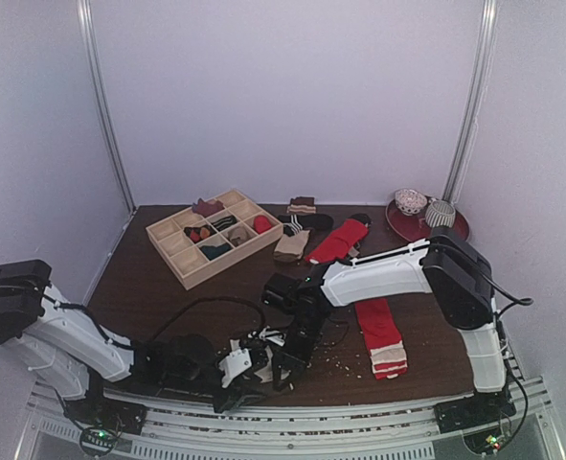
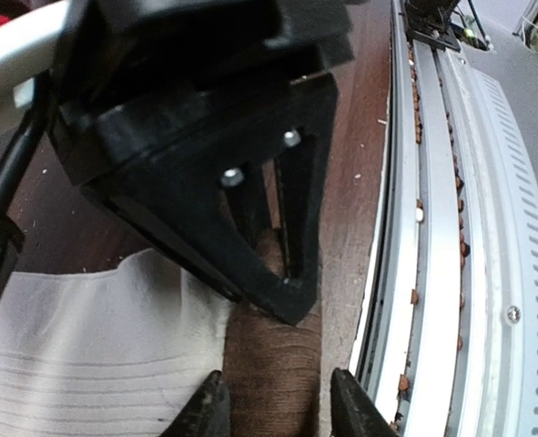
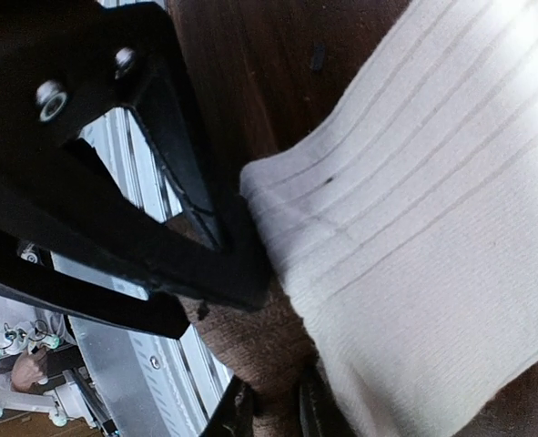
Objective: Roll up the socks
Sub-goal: Roll a pair of socks at the center of the board.
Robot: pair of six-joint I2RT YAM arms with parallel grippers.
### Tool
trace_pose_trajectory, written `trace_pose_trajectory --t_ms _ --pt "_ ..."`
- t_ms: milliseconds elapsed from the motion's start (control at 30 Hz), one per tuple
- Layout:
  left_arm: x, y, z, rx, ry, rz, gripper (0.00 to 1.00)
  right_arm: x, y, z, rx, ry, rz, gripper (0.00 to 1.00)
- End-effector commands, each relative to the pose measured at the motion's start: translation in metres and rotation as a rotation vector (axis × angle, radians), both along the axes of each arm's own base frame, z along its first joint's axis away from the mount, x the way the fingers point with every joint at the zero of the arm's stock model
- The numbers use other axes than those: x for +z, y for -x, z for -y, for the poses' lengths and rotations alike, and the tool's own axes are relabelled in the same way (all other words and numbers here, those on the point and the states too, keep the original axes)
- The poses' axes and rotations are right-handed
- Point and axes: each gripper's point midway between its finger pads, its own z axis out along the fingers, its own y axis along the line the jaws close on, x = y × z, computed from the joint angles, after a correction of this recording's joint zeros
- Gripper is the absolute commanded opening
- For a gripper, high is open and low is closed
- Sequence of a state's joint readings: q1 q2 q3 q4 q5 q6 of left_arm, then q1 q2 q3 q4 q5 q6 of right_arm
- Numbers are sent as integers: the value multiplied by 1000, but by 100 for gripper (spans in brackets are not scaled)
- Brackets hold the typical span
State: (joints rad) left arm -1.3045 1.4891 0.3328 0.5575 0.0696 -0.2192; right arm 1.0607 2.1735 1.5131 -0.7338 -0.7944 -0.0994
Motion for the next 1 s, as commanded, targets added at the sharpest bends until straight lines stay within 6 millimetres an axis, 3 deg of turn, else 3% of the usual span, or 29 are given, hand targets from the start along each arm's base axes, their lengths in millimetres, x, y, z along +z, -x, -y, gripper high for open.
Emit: trace_pose_trajectory --t_ms 0,167,367,567,633,667,700,767,833,900,967 --pt "-7 11 3 -32 -1 -33 42 -70 9 68 -6 350 8 15" --pt "-16 10 3 -25 -23 -38 45 -71 8 67 -9 349 7 15" --pt "-22 8 4 -12 -44 -41 0 -71 9 65 -21 332 -7 15" --pt "-33 3 -17 92 -83 -107 0 -59 -3 45 -60 208 50 20" --pt "-45 3 -32 144 -101 -194 0 -44 -24 25 -112 82 149 30" --pt "-50 5 -38 161 -107 -241 0 -31 -36 15 -137 0 220 43" --pt "-54 7 -42 176 -108 -286 0 -16 -47 8 -156 -86 297 52" --pt "-60 10 -49 208 -109 -371 0 22 -60 -4 -178 -298 445 59" --pt "-64 13 -54 232 -109 -440 0 59 -63 -5 -166 -504 592 64" --pt "-69 16 -61 249 -125 -497 0 79 -55 3 -119 -658 718 67" --pt "-72 17 -64 259 -137 -549 0 82 -46 10 -59 -721 841 70"
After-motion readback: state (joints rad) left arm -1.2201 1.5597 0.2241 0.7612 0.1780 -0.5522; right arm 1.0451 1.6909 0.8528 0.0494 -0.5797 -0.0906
